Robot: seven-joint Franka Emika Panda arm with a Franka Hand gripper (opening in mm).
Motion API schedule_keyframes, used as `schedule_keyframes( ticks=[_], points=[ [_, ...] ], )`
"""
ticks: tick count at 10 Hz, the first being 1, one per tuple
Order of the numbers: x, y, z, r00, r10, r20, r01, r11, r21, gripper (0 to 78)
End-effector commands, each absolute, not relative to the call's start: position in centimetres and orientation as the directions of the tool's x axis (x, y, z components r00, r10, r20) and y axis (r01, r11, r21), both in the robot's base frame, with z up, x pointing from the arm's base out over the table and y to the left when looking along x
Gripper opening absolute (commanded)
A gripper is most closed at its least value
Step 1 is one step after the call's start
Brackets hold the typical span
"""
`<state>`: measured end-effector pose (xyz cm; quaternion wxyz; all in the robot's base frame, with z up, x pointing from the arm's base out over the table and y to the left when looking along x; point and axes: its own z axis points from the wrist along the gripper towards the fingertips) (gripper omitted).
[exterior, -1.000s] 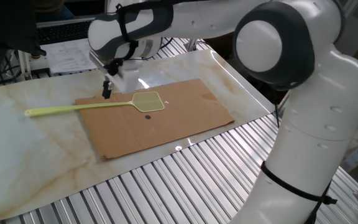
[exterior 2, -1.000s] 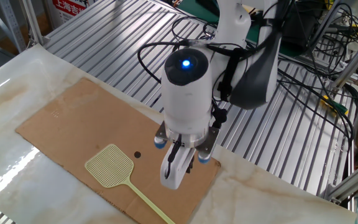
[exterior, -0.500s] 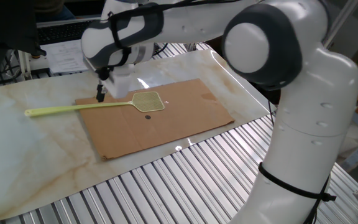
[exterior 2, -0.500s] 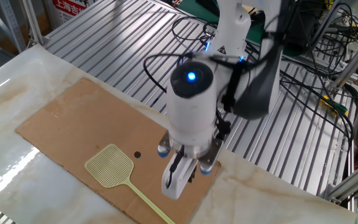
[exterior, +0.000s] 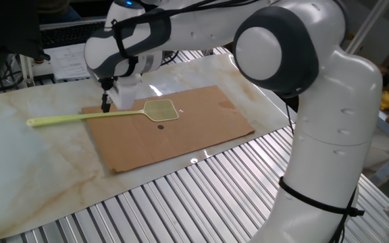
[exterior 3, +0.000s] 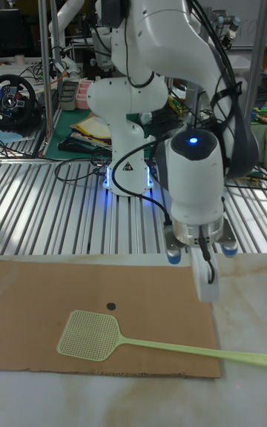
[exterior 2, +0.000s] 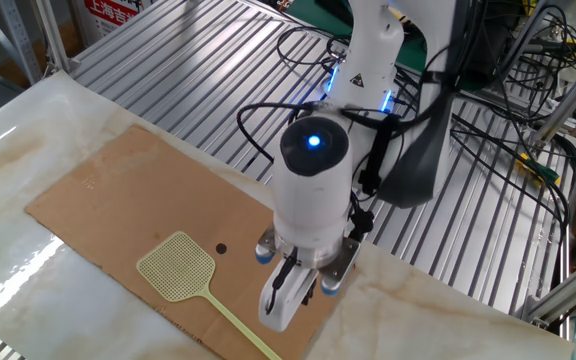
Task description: Swat with a flyswatter
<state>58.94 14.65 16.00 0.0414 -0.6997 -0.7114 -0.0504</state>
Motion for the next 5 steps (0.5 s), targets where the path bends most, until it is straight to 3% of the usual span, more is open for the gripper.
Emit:
schedule_keyframes(
  ticks=[1,5],
  points=[
    [59.38,14.95,15.43,-0.007,0.994,0.109,1.000,0.005,0.021,0.0],
    [59.49,15.05,15.14,0.002,0.998,0.070,1.000,-0.003,0.017,0.0]
  ],
)
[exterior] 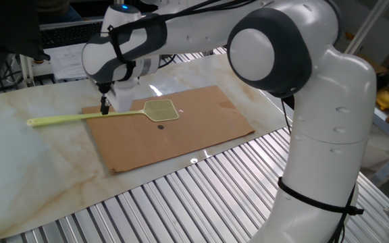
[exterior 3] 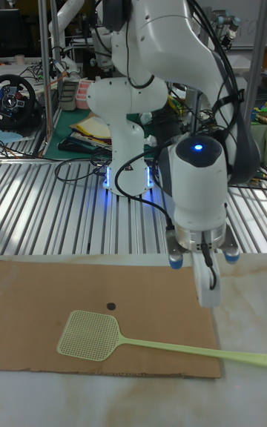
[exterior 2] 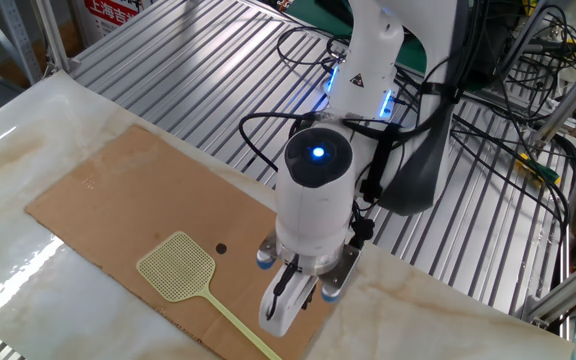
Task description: Swat with a flyswatter
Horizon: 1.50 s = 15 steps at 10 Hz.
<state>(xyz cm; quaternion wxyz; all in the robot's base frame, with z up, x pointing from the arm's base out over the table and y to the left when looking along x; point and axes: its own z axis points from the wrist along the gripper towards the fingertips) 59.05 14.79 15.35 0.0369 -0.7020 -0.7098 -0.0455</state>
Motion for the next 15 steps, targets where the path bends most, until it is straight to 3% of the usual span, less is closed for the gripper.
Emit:
schedule_keyframes(
  ticks=[1,4,9,15],
  points=[
    [59.44,15.08,15.18,0.006,0.998,0.058,1.000,-0.007,0.017,0.0],
    [59.44,15.08,15.18,-0.018,0.999,0.027,0.999,0.018,0.027,0.0],
    [59.44,15.08,15.18,-0.136,0.987,0.088,0.990,0.133,0.044,0.0],
    [59.44,15.08,15.18,-0.164,0.980,0.115,0.985,0.157,0.074,0.0]
  ],
)
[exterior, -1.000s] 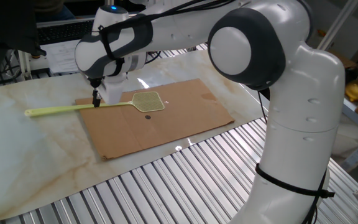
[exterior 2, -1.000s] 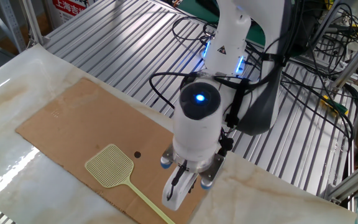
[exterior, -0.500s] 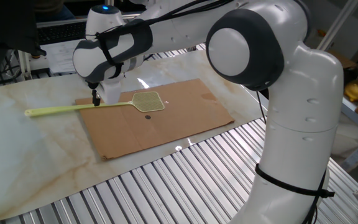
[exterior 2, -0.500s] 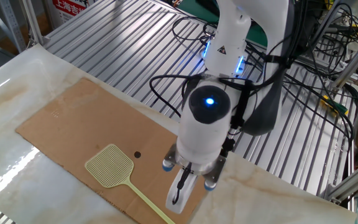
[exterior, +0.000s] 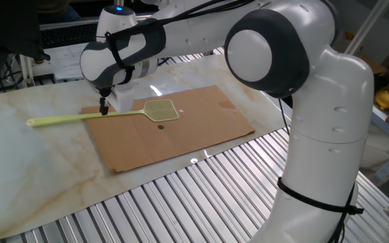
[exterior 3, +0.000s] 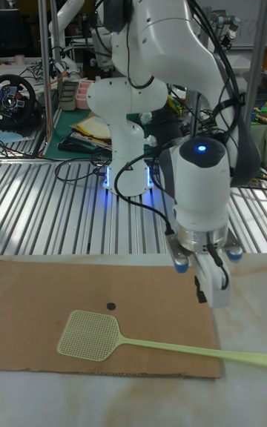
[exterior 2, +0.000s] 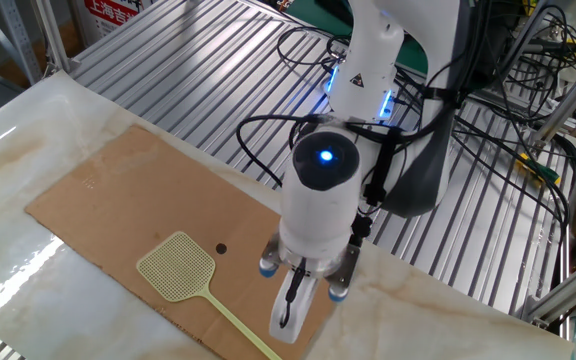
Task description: Swat with a flyswatter
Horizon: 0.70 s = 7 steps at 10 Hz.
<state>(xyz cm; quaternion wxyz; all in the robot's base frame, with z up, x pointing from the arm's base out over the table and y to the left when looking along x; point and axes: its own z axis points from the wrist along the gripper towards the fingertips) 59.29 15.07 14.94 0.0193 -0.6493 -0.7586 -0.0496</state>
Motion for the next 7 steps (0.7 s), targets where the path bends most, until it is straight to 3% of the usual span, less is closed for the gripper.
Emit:
schedule_keyframes(
  ticks=[1,7],
  points=[
    [59.4,15.1,15.2,-0.145,0.983,0.109,0.988,0.137,0.073,0.0],
    [62.7,17.7,14.0,-0.030,0.992,0.120,0.998,0.024,0.053,0.0]
  ],
)
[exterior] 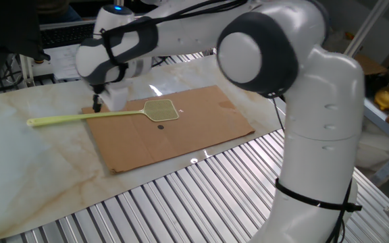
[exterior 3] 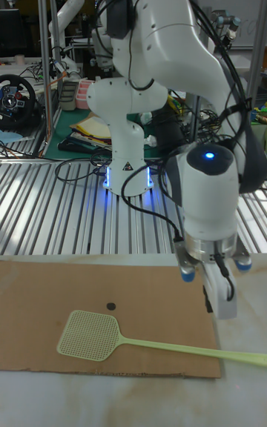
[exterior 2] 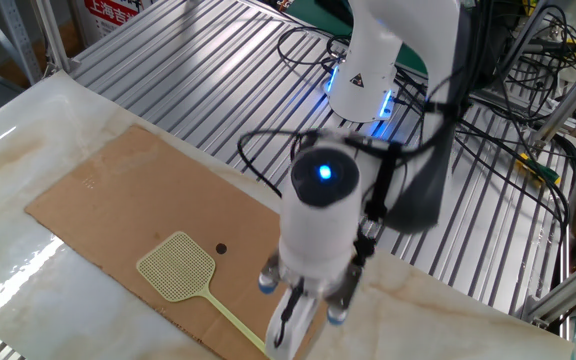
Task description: Swat with a flyswatter
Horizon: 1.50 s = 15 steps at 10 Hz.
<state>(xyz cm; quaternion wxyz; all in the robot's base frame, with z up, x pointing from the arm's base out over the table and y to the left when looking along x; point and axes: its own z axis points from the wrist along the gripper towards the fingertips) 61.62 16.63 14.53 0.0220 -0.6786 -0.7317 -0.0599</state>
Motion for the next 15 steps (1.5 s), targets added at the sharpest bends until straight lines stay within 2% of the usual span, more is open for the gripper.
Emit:
schedule_keyframes(
  ticks=[1,6,15],
  points=[
    [63.0,18.0,13.9,-0.014,0.993,0.116,0.999,0.008,0.051,0.0],
    [64.3,19.3,12.9,0.068,0.992,0.110,0.996,-0.073,0.043,0.0],
    [66.2,20.1,11.2,0.095,0.991,0.096,0.994,-0.099,0.041,0.0]
  ],
)
